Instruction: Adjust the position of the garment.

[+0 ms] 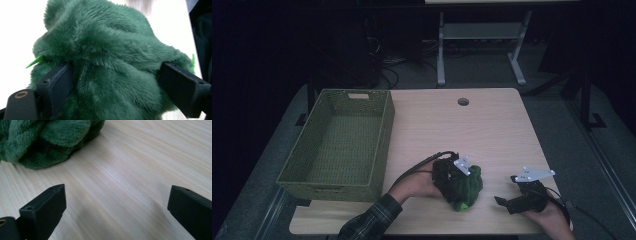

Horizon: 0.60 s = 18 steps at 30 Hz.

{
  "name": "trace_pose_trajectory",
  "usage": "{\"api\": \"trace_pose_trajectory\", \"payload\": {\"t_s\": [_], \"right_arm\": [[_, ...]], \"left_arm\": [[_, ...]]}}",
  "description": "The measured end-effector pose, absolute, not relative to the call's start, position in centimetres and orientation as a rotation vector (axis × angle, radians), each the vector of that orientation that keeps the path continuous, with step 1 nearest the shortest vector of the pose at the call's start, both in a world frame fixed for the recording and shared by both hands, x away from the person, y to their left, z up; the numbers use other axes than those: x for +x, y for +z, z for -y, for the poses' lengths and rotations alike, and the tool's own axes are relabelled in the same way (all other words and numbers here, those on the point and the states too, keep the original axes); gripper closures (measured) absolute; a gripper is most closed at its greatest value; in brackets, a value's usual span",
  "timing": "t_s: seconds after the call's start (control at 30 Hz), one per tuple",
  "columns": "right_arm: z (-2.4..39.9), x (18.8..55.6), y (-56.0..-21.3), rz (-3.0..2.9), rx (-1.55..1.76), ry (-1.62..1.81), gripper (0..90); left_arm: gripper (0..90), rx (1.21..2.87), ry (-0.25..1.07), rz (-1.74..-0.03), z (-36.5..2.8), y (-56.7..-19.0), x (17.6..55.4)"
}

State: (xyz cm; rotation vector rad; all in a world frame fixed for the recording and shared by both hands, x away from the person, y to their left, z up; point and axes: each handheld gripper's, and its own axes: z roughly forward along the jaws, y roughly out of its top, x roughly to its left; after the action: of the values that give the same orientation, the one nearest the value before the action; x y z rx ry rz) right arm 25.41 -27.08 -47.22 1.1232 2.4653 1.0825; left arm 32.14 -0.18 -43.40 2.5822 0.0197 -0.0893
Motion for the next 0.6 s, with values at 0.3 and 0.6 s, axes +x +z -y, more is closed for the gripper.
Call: {"api": "trace_pose_trajectory", "payload": {"t_s": [0.3,0.6], "right_arm": [[27.0,25.9,-47.7,-2.445,1.137,1.032,1.8],[26.8,26.0,-48.1,-2.434,1.136,0.989,0.0]], "left_arm": [[12.3,2.642,-0.021,0.026,0.8,-44.3,31.6],[26.0,2.662,0.041,0.095,1.2,-44.4,31.1]]}}
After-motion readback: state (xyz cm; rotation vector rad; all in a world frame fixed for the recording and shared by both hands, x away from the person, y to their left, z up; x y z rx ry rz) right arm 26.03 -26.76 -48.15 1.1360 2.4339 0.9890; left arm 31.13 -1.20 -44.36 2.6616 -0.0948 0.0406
